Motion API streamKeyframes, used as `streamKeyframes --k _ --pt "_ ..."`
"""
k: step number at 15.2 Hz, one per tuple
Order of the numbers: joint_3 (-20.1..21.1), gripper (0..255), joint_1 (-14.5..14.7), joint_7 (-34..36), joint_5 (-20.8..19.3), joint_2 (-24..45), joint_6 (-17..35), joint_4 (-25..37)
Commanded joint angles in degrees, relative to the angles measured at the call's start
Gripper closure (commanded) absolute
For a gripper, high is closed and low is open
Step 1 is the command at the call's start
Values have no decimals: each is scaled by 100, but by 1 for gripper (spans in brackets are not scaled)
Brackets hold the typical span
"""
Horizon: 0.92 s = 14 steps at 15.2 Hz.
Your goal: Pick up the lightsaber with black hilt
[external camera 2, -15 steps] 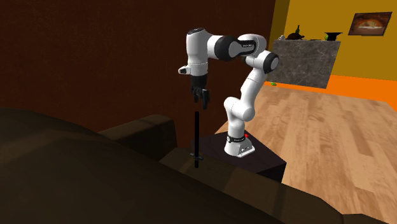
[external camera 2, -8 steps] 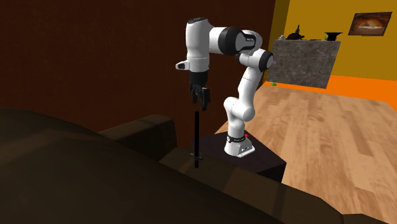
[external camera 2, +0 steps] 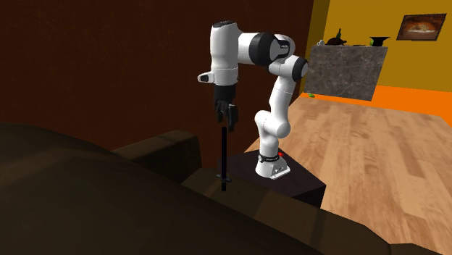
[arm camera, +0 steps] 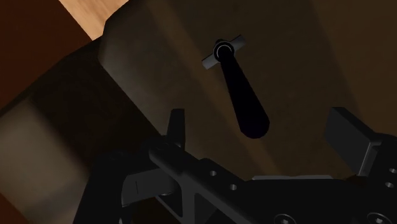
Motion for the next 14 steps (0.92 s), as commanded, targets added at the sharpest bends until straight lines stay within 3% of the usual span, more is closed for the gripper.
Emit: streamKeyframes --k 1,4,5,14 --pt "2 0 8 -11 18 -44 160 -199" --pt "3 0 14 -22 31 -77 282 -352" --pt "7 255 15 -17 30 -73 284 -349" --pt "4 255 14 -21 31 -77 282 -351"
